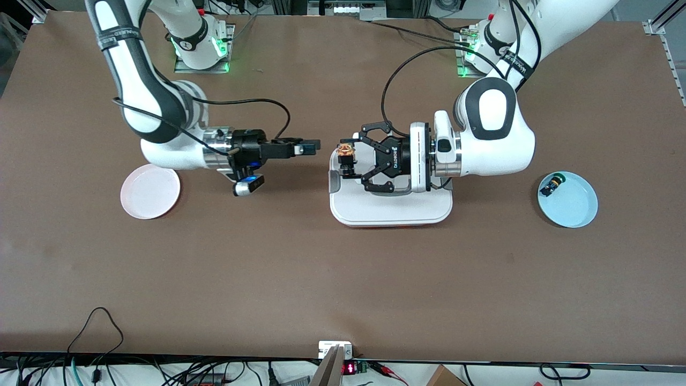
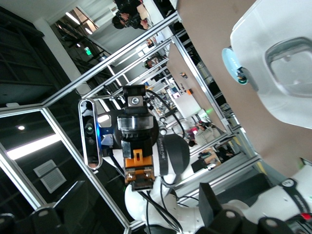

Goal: Transfer orange switch to right arm and place
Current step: 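Hold the switch up while the right gripper reaches toward it, then close the right gripper on the orange switch beside the left gripper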

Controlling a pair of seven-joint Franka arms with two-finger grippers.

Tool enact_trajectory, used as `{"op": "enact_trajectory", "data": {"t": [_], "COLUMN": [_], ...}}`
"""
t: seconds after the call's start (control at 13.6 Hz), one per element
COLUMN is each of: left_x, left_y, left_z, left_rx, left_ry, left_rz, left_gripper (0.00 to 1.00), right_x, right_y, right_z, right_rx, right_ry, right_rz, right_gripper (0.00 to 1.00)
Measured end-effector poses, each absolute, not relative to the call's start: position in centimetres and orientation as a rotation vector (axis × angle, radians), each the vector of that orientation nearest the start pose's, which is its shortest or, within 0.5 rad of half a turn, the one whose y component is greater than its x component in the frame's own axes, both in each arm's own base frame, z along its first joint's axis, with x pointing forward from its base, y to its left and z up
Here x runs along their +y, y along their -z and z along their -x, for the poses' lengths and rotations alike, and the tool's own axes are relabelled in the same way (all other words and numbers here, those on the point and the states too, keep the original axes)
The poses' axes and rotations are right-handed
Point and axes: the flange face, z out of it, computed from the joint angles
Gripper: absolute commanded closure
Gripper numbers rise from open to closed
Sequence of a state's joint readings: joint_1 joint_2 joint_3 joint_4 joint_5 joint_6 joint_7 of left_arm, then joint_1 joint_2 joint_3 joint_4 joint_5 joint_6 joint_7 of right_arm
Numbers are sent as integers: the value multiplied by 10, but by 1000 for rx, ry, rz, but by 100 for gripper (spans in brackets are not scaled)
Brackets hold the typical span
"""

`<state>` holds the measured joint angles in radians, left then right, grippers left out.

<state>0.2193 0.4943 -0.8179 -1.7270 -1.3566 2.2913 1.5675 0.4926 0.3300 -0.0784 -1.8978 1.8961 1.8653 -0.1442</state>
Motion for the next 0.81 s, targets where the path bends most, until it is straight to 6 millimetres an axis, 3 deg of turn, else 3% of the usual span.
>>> {"op": "enact_trajectory", "data": {"t": [0.44,0.81], "left_x": [-340,-340], "left_y": [-417,-417], "left_z": [-588,-588], "left_rx": [-946,-946], "left_ry": [-784,-784], "left_rz": [-1553,-1552], "left_gripper": [76,76], "right_x": [329,345], "right_y": [-379,-373], "right_z": [-562,-570], "right_rx": [484,512], "right_ry": [-423,-400], "right_rz": [1437,1425], "right_gripper": [0,0]}}
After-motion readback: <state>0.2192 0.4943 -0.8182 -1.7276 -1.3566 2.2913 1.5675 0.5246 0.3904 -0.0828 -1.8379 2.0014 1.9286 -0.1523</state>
